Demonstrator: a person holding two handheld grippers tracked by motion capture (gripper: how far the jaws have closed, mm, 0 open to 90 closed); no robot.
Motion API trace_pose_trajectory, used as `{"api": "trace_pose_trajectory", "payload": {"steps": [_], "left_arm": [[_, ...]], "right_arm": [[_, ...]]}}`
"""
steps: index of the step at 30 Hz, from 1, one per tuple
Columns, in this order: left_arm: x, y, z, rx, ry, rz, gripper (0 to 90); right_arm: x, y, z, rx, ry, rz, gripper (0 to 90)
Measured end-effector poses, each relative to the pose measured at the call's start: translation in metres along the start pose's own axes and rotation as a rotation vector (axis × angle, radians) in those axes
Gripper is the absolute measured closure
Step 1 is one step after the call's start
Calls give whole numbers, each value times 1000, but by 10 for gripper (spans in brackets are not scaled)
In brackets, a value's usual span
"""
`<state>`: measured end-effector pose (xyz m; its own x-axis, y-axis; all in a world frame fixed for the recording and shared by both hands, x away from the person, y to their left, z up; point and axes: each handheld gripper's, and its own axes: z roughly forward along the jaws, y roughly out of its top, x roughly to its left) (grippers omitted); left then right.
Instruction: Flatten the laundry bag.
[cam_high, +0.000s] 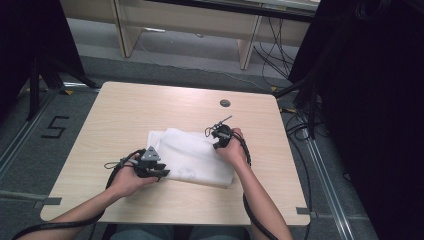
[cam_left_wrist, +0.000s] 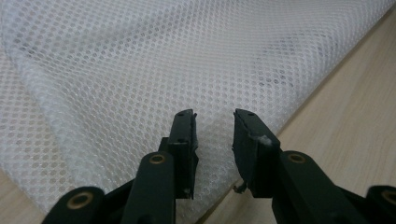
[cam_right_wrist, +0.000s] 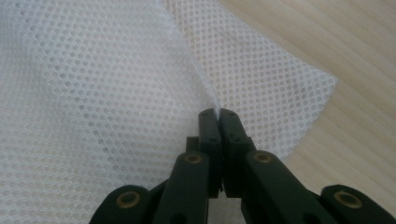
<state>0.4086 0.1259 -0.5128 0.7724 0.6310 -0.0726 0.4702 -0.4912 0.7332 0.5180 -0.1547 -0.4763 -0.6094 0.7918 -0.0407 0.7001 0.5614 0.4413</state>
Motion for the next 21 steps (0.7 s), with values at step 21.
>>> {"api": "trace_pose_trajectory", "payload": {"steps": [21], "left_arm": [[1, 0, 0, -2, 5, 8, 684]], "right_arm": [[21, 0, -63, -210, 14, -60, 900]]}}
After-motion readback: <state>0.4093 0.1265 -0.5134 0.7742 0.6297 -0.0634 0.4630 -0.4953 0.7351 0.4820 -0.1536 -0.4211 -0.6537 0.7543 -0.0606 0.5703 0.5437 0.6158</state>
